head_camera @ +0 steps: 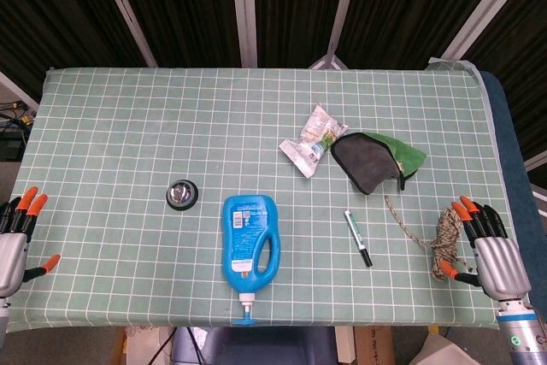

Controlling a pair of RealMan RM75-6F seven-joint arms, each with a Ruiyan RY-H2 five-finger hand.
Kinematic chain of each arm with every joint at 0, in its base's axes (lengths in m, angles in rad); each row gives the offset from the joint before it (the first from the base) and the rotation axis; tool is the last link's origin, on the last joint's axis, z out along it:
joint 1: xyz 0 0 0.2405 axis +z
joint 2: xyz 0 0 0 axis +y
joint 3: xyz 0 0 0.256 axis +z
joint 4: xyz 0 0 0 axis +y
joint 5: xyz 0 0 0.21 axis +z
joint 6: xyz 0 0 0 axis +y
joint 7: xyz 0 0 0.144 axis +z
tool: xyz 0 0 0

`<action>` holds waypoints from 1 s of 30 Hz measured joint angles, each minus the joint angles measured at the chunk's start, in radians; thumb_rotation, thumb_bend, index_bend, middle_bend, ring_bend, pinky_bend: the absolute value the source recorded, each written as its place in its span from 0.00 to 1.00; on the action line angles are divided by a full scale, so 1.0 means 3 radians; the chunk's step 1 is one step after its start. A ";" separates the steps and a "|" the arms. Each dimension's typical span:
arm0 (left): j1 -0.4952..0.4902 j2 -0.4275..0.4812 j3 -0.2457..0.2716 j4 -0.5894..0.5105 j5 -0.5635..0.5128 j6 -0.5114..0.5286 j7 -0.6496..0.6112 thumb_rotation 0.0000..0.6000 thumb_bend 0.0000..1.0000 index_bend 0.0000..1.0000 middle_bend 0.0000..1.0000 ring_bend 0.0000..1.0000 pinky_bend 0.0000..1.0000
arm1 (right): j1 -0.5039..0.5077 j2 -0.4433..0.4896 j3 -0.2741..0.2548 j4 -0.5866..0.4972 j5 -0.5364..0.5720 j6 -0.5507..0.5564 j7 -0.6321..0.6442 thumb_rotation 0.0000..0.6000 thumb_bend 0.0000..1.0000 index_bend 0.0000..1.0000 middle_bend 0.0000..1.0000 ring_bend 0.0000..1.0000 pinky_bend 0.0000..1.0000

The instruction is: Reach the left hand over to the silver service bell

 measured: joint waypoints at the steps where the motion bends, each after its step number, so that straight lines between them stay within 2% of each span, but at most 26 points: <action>1: 0.0000 0.0000 -0.0001 -0.0001 0.0001 -0.0001 0.0000 1.00 0.17 0.00 0.00 0.00 0.00 | -0.0001 -0.0001 -0.0001 0.0001 -0.0001 0.0002 0.0001 1.00 0.22 0.00 0.00 0.00 0.00; 24: -0.0076 -0.0005 0.0014 0.0007 0.0052 -0.0130 0.0089 1.00 0.18 0.00 0.00 0.00 0.00 | -0.0011 0.0014 -0.0013 -0.0006 0.0007 -0.0007 0.0010 1.00 0.22 0.00 0.00 0.00 0.00; 26: -0.0090 -0.0013 0.0014 0.0008 0.0067 -0.0138 0.0117 1.00 0.21 0.00 0.00 0.00 0.00 | -0.0018 0.0019 -0.0015 -0.0010 -0.0001 0.0010 0.0020 1.00 0.22 0.00 0.00 0.00 0.00; 30: -0.0161 -0.0019 0.0011 0.0004 0.0110 -0.0219 0.0190 1.00 0.37 0.00 0.00 0.00 0.00 | -0.0023 0.0019 -0.0028 -0.0013 -0.0023 0.0016 0.0017 1.00 0.22 0.00 0.00 0.00 0.00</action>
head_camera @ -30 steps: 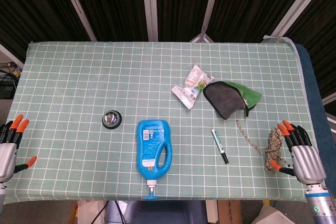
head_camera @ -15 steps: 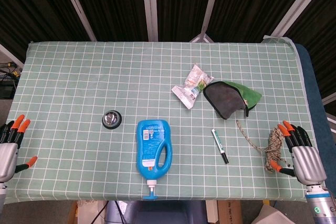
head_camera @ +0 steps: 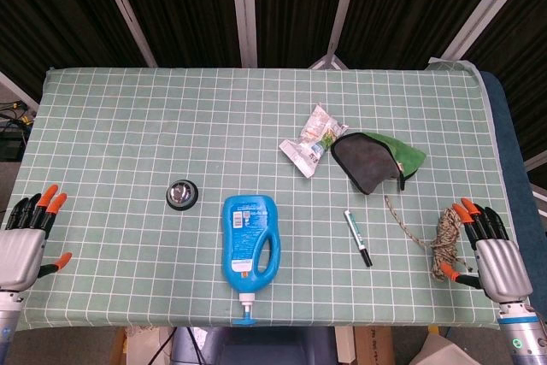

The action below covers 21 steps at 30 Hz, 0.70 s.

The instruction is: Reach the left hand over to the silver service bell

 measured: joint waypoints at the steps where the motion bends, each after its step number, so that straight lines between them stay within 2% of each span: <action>1: -0.0033 -0.0001 -0.0005 -0.0009 0.0010 -0.0042 0.0022 1.00 0.42 0.00 0.00 0.00 0.00 | 0.0001 -0.0001 -0.0003 -0.0001 -0.0003 -0.0002 -0.0003 1.00 0.22 0.00 0.00 0.00 0.00; 6: -0.0231 -0.0011 -0.0056 -0.0075 0.0012 -0.0306 0.0138 1.00 0.56 0.00 0.00 0.00 0.00 | -0.0004 0.0002 -0.0002 -0.0007 0.0009 -0.0002 0.0004 1.00 0.22 0.00 0.00 0.00 0.00; 8: -0.0353 -0.0028 -0.0095 -0.0094 -0.0008 -0.0469 0.0216 1.00 0.58 0.00 0.00 0.00 0.00 | -0.0004 0.0005 0.0002 -0.0012 0.0023 -0.0009 0.0009 1.00 0.22 0.00 0.00 0.00 0.00; 16: -0.0925 -0.0236 -0.0295 -0.0076 -0.0267 -0.1186 0.0614 1.00 0.58 0.00 0.00 0.00 0.00 | 0.0002 0.0010 0.0010 -0.0015 0.0045 -0.0029 0.0018 1.00 0.22 0.00 0.00 0.00 0.00; 21: -0.1176 -0.0432 -0.0393 -0.0001 -0.0507 -0.1442 0.0864 1.00 0.58 0.00 0.00 0.00 0.00 | 0.0003 0.0017 0.0018 -0.0010 0.0063 -0.0037 0.0045 1.00 0.22 0.00 0.00 0.00 0.00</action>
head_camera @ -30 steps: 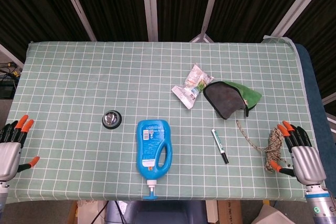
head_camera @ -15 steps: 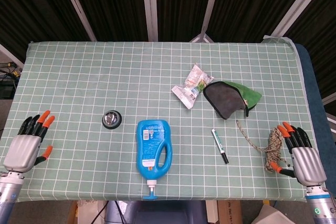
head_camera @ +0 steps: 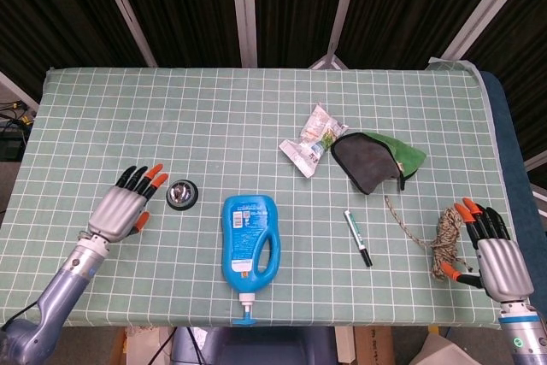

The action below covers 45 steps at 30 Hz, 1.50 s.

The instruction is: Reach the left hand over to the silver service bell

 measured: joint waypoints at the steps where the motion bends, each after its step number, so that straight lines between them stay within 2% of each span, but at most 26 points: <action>1: -0.0043 -0.0048 -0.0013 0.0023 -0.0059 -0.0039 0.0053 1.00 0.58 0.00 0.00 0.00 0.00 | 0.0000 0.0003 0.0000 0.0000 0.0004 -0.0004 0.0008 1.00 0.22 0.00 0.00 0.00 0.00; 10: -0.0243 -0.0321 0.0004 0.0183 -0.0378 -0.0203 0.0314 1.00 0.58 0.00 0.00 0.00 0.00 | 0.0003 0.0012 0.0003 0.0001 0.0000 -0.0006 0.0034 1.00 0.22 0.00 0.00 0.00 0.00; 21: -0.0317 -0.0462 0.0122 0.0390 -0.0466 -0.0247 0.0356 1.00 0.61 0.00 0.00 0.00 0.00 | -0.0001 0.0009 0.0003 0.0003 -0.0001 0.0000 0.0026 1.00 0.22 0.00 0.00 0.00 0.00; 32: -0.0352 -0.0520 0.0270 0.0568 -0.0710 -0.0339 0.0470 1.00 0.62 0.00 0.00 0.00 0.00 | -0.0002 0.0012 0.0012 -0.0006 0.0014 -0.0002 0.0056 1.00 0.22 0.00 0.00 0.00 0.00; 39: -0.0388 -0.0536 0.0245 0.0541 -0.0702 -0.0258 0.0453 1.00 0.62 0.00 0.00 0.00 0.00 | -0.0008 0.0012 0.0013 -0.0008 0.0021 0.0004 0.0054 1.00 0.22 0.00 0.00 0.00 0.00; 45: -0.0407 -0.0542 0.0154 0.0481 -0.0614 -0.0099 0.0338 1.00 0.61 0.00 0.00 0.00 0.00 | -0.0007 0.0015 0.0013 -0.0009 0.0016 0.0002 0.0065 1.00 0.22 0.00 0.00 0.00 0.00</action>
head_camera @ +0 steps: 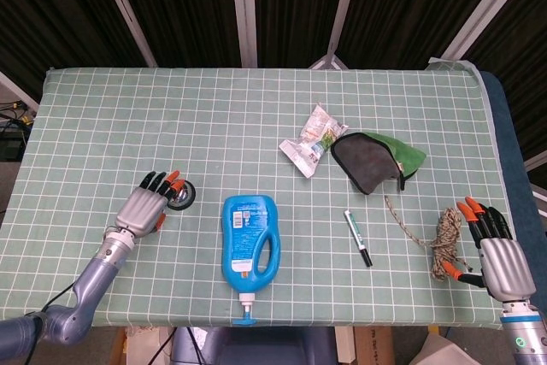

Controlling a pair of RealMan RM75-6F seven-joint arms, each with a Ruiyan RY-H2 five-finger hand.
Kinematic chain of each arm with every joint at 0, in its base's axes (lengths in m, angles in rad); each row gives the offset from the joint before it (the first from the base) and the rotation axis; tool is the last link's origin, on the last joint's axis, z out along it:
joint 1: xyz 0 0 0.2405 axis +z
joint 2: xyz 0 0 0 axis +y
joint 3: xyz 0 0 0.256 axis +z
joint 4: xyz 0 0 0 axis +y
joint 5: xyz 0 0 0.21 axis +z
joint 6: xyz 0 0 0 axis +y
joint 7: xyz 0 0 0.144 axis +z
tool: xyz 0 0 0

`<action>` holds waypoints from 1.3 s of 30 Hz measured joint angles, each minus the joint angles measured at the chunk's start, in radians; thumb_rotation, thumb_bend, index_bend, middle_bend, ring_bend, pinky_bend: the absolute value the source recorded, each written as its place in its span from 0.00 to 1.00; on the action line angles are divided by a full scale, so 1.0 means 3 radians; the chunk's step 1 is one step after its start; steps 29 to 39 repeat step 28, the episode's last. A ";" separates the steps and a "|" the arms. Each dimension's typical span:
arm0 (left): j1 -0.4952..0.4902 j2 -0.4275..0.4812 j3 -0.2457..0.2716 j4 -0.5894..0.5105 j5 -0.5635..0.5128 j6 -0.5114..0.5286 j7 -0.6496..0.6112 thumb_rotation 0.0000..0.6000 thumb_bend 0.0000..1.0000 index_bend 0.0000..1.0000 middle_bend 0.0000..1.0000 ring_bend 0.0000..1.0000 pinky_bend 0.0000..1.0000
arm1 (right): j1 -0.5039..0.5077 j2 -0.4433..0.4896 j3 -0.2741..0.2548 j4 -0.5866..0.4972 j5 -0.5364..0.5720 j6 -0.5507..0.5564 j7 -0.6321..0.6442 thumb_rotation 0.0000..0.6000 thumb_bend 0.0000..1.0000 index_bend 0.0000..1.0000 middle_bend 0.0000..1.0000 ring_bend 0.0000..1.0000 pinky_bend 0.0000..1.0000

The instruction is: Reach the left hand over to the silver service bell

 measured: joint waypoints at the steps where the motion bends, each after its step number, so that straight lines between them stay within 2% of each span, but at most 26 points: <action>1: -0.0004 0.0006 -0.0036 -0.0030 0.0022 0.0043 -0.0040 1.00 0.60 0.00 0.00 0.00 0.00 | 0.0000 0.0001 0.0000 0.0001 0.0001 -0.0001 0.0003 1.00 0.22 0.00 0.00 0.00 0.00; 3: -0.0010 0.0023 -0.0097 -0.0092 0.0063 0.0121 -0.0104 1.00 0.55 0.00 0.00 0.00 0.00 | 0.0000 0.0003 0.0000 0.0001 0.0001 -0.0002 0.0008 1.00 0.22 0.00 0.00 0.00 0.00; 7: 0.0012 0.0111 -0.0192 -0.0285 0.0152 0.0326 -0.0217 1.00 0.35 0.00 0.00 0.00 0.00 | -0.0001 0.0008 0.0000 0.0002 0.0004 -0.0005 0.0015 1.00 0.22 0.00 0.00 0.00 0.00; 9: 0.0058 0.0175 -0.0194 -0.0379 0.0190 0.0434 -0.0232 1.00 0.27 0.00 0.00 0.00 0.00 | -0.0002 0.0010 0.0000 0.0003 0.0006 -0.0006 0.0016 1.00 0.22 0.00 0.00 0.00 0.00; 12: 0.0206 0.0325 -0.0142 -0.0563 0.0256 0.0656 -0.0244 1.00 0.21 0.00 0.00 0.00 0.00 | -0.0002 0.0009 0.0000 0.0009 -0.0002 0.0002 0.0006 1.00 0.22 0.00 0.00 0.00 0.00; 19: 0.0794 0.0762 0.0212 -0.0899 0.0491 0.1257 -0.0456 1.00 0.19 0.00 0.00 0.00 0.00 | -0.0005 -0.0017 -0.0004 0.0030 -0.0029 0.0023 -0.0062 1.00 0.22 0.00 0.00 0.00 0.00; 26: 0.1328 0.1063 0.0533 -0.0928 0.0751 0.1777 -0.0950 1.00 0.19 0.00 0.00 0.00 0.00 | -0.0007 -0.0037 -0.0005 0.0031 -0.0018 0.0019 -0.0124 1.00 0.22 0.00 0.00 0.00 0.00; 28: 0.1440 0.1112 0.0583 -0.0877 0.0824 0.1917 -0.1054 1.00 0.19 0.00 0.00 0.00 0.00 | -0.0004 -0.0038 -0.0006 0.0031 -0.0019 0.0014 -0.0128 1.00 0.22 0.00 0.00 0.00 0.00; 39: 0.1440 0.1112 0.0583 -0.0877 0.0824 0.1917 -0.1054 1.00 0.19 0.00 0.00 0.00 0.00 | -0.0004 -0.0038 -0.0006 0.0031 -0.0019 0.0014 -0.0128 1.00 0.22 0.00 0.00 0.00 0.00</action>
